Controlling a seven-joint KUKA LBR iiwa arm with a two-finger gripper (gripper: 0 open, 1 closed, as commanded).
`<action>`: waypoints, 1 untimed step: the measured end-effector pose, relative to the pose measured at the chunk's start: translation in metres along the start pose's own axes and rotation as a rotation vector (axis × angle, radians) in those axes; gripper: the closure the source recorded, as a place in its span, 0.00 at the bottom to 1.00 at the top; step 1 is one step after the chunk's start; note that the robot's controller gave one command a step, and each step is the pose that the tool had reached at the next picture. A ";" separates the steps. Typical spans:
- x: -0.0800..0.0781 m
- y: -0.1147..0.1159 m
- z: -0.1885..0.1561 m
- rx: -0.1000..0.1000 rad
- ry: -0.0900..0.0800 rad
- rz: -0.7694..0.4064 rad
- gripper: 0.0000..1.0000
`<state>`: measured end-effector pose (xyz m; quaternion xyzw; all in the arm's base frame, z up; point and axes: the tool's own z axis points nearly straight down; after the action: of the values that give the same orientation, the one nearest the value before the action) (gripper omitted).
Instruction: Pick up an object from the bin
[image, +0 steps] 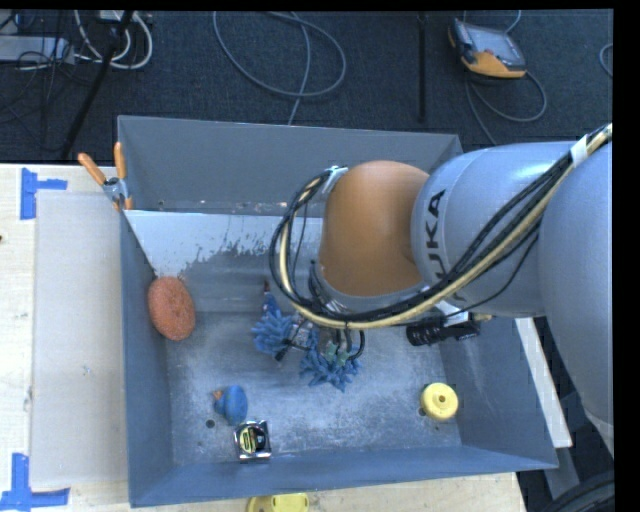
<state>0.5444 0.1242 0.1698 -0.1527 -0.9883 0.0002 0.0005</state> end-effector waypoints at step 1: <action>0.000 0.000 0.000 0.000 0.000 0.001 1.00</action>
Offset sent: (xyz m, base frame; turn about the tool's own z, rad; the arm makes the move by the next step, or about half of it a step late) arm -0.0183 0.0039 0.0971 0.0090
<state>0.5444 0.1240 0.1698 -0.1532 -0.9882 0.0002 0.0005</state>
